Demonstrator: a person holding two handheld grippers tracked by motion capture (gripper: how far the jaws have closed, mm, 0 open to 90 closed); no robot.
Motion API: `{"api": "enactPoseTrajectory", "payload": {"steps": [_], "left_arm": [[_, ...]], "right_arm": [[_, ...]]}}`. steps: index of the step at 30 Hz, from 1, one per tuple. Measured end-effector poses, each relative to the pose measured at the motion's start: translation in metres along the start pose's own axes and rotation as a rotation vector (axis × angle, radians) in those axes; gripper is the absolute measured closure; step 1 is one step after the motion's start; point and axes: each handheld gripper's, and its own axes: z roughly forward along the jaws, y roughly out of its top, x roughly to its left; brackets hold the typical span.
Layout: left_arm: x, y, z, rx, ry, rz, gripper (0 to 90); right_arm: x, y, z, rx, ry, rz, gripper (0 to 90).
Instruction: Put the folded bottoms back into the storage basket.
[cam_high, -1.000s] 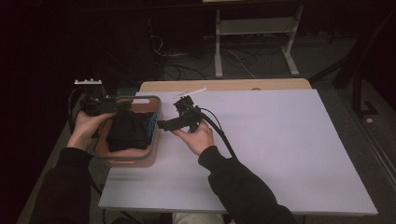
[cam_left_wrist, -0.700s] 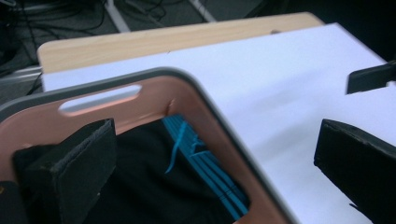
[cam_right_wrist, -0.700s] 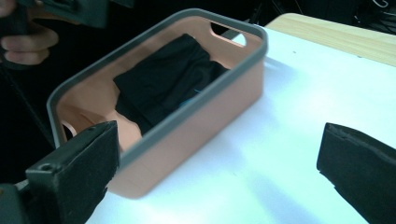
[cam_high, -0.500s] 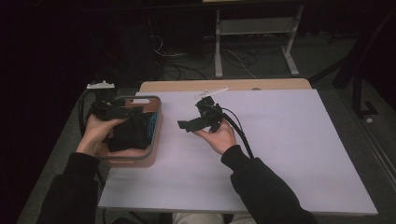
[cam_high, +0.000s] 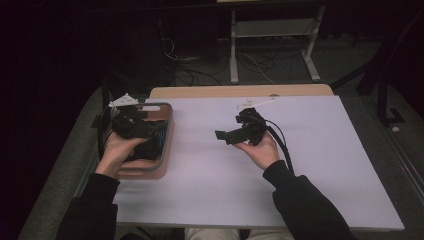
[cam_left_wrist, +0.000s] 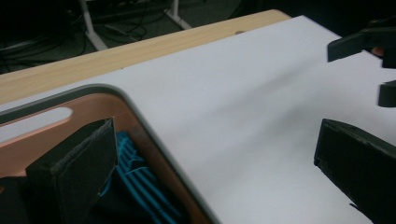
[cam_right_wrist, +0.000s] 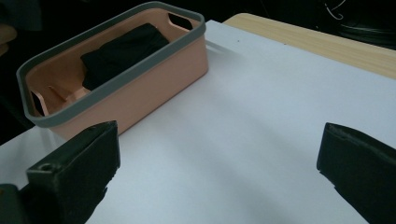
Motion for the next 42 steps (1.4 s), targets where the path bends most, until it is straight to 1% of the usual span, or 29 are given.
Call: {"api": "enactPoseTrajectory", "payload": {"steps": [4, 5, 6, 7, 9, 10, 11, 12, 13, 15, 16, 17, 18, 19, 21, 24, 27, 29, 31, 35, 38, 39, 42], "left_arm": [[-0.013, -0.002, -0.001, -0.018, -0.011, 0.017, 0.0], [-0.013, -0.002, -0.001, -0.018, -0.011, 0.017, 0.0], [-0.017, -0.004, -0.001, -0.024, -0.015, 0.025, 0.0], [-0.019, -0.004, -0.001, -0.027, -0.016, 0.032, 0.0], [-0.021, -0.005, -0.001, -0.031, -0.017, 0.037, 0.0], [-0.025, -0.007, -0.002, -0.048, -0.022, 0.039, 0.0], [-0.025, -0.007, -0.002, -0.048, -0.022, 0.039, 0.0], [-0.028, -0.008, -0.003, -0.058, -0.028, 0.043, 0.0], [-0.029, -0.009, -0.003, -0.063, -0.026, 0.045, 0.0], [-0.031, -0.01, -0.004, -0.067, -0.023, 0.047, 0.0], [-0.035, -0.011, -0.003, -0.076, -0.025, 0.051, 0.0], [-0.035, -0.011, -0.003, -0.076, -0.025, 0.051, 0.0], [-0.039, -0.013, -0.003, -0.08, -0.027, 0.06, 0.0], [-0.041, -0.013, -0.003, -0.083, -0.028, 0.066, 0.0], [-0.043, -0.014, -0.003, -0.087, -0.032, 0.065, 0.0], [-0.049, -0.017, -0.001, -0.087, -0.044, 0.077, 0.0], [-0.053, -0.021, 0.002, -0.09, -0.053, 0.076, 0.0], [-0.054, -0.022, 0.004, -0.084, -0.06, 0.078, 0.0], [-0.057, -0.025, 0.007, -0.072, -0.066, 0.082, 0.0], [-0.062, -0.029, 0.009, -0.08, -0.077, 0.078, 0.0], [-0.063, -0.031, 0.009, -0.09, -0.083, 0.075, 0.0], [-0.064, -0.034, 0.01, -0.095, -0.086, 0.069, 0.0], [-0.064, -0.04, 0.011, -0.09, -0.088, 0.062, 0.0]], "right_arm": [[-0.007, -0.007, -0.01, 0.002, -0.012, 0.005, 0.0], [-0.009, -0.009, -0.013, 0.002, -0.012, 0.008, 0.0], [-0.011, -0.011, -0.015, 0.0, -0.014, 0.01, 0.0], [-0.012, -0.013, -0.018, -0.003, -0.017, 0.01, 0.0], [-0.014, -0.016, -0.02, -0.003, -0.021, 0.006, 0.0], [-0.016, -0.02, -0.025, 0.012, -0.032, 0.002, 0.0], [-0.017, -0.021, -0.027, 0.018, -0.038, -0.003, 0.0], [-0.018, -0.023, -0.029, 0.021, -0.044, -0.011, 0.0], [-0.019, -0.025, -0.032, 0.021, -0.047, -0.015, 0.0], [-0.02, -0.029, -0.036, 0.015, -0.051, -0.021, 0.0], [-0.022, -0.031, -0.039, 0.011, -0.048, -0.02, 0.0], [-0.022, -0.031, -0.039, 0.011, -0.048, -0.02, 0.0], [-0.023, -0.035, -0.043, 0.006, -0.049, -0.01, 0.0], [-0.025, -0.037, -0.046, 0.002, -0.048, -0.012, 0.0], [-0.026, -0.04, -0.048, -0.002, -0.052, -0.011, 0.0], [-0.03, -0.048, -0.057, -0.01, -0.056, -0.003, 0.0], [-0.033, -0.055, -0.063, -0.025, -0.064, -0.009, 0.0], [-0.034, -0.057, -0.065, -0.026, -0.066, -0.007, 0.0], [-0.037, -0.063, -0.072, -0.033, -0.073, -0.007, 0.0], [-0.04, -0.07, -0.08, -0.034, -0.079, -0.005, 0.0], [-0.042, -0.077, -0.087, -0.042, -0.088, -0.013, 0.0], [-0.043, -0.079, -0.089, -0.042, -0.09, -0.013, 0.0], [-0.046, -0.086, -0.096, -0.046, -0.104, -0.015, 0.0]]}}
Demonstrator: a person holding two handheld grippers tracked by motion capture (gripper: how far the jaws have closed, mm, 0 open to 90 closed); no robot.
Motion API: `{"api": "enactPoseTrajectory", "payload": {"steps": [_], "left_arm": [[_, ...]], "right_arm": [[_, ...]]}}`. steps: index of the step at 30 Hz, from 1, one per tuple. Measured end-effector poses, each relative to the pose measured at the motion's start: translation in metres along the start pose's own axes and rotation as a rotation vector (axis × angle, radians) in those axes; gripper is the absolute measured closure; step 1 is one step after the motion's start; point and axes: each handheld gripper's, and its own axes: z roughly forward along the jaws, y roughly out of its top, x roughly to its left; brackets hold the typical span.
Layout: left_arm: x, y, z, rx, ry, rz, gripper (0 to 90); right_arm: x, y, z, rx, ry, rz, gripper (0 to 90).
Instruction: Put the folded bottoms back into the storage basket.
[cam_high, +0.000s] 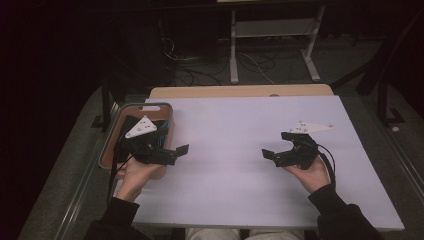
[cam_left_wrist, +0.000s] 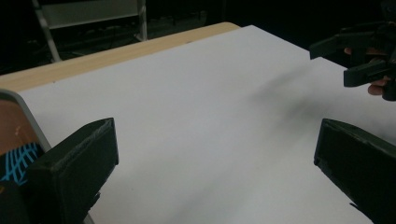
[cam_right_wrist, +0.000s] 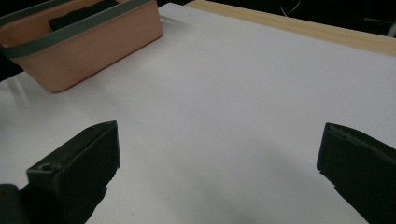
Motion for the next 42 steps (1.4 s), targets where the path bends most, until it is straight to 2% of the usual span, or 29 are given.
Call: {"api": "enactPoseTrajectory", "payload": {"steps": [6, 11, 16, 23, 27, 33, 35, 42], "left_arm": [[-0.001, -0.011, 0.0, -0.012, 0.001, -0.02, 0.0], [-0.002, -0.019, 0.001, -0.007, 0.003, -0.02, 0.0], [-0.009, -0.024, -0.001, -0.023, -0.008, 0.001, 0.0], [-0.013, -0.03, -0.001, -0.026, -0.014, 0.014, 0.0], [-0.016, -0.036, 0.001, -0.006, -0.022, 0.024, 0.0], [-0.024, -0.046, 0.004, 0.014, -0.036, 0.062, 0.0], [-0.026, -0.05, 0.005, 0.033, -0.034, 0.073, 0.0], [-0.026, -0.06, 0.008, 0.074, -0.033, 0.087, 0.0]], "right_arm": [[-0.005, -0.012, -0.014, -0.002, -0.017, 0.004, 0.0], [-0.006, -0.021, -0.022, -0.015, -0.014, -0.002, 0.0], [-0.011, -0.034, -0.035, -0.042, -0.007, -0.007, 0.0], [-0.014, -0.049, -0.047, -0.041, -0.014, -0.007, 0.0], [-0.014, -0.055, -0.051, -0.038, -0.017, -0.014, 0.0], [-0.018, -0.066, -0.058, -0.039, -0.004, -0.037, 0.0], [-0.018, -0.068, -0.061, -0.045, -0.005, -0.04, 0.0], [-0.023, -0.076, -0.069, -0.038, -0.011, -0.026, 0.0]]}}
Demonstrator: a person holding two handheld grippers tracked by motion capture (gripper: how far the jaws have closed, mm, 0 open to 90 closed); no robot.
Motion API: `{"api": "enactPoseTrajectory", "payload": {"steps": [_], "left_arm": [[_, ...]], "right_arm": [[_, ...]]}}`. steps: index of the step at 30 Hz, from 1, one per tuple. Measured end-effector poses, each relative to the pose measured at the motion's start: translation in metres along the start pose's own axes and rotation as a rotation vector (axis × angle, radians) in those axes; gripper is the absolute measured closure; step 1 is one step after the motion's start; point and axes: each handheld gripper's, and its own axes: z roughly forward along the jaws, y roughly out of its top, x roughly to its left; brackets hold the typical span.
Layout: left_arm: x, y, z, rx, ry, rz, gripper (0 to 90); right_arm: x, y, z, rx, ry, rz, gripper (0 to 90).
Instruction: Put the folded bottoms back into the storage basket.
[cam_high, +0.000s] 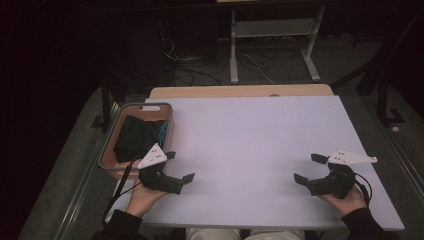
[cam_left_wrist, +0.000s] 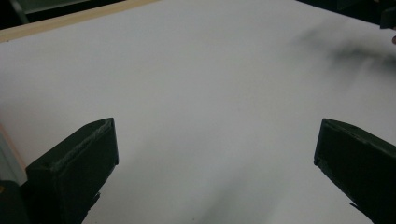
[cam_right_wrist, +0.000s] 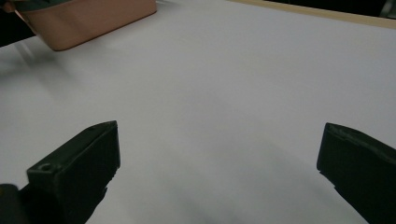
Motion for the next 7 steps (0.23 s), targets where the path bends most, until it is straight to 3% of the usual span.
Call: {"api": "enactPoseTrajectory", "payload": {"steps": [7], "left_arm": [[-0.003, -0.0043, 0.003, 0.024, -0.014, 0.031, 0.0]], "right_arm": [[-0.003, -0.0045, -0.0053, 0.001, -0.008, 0.011, 0.0]]}}
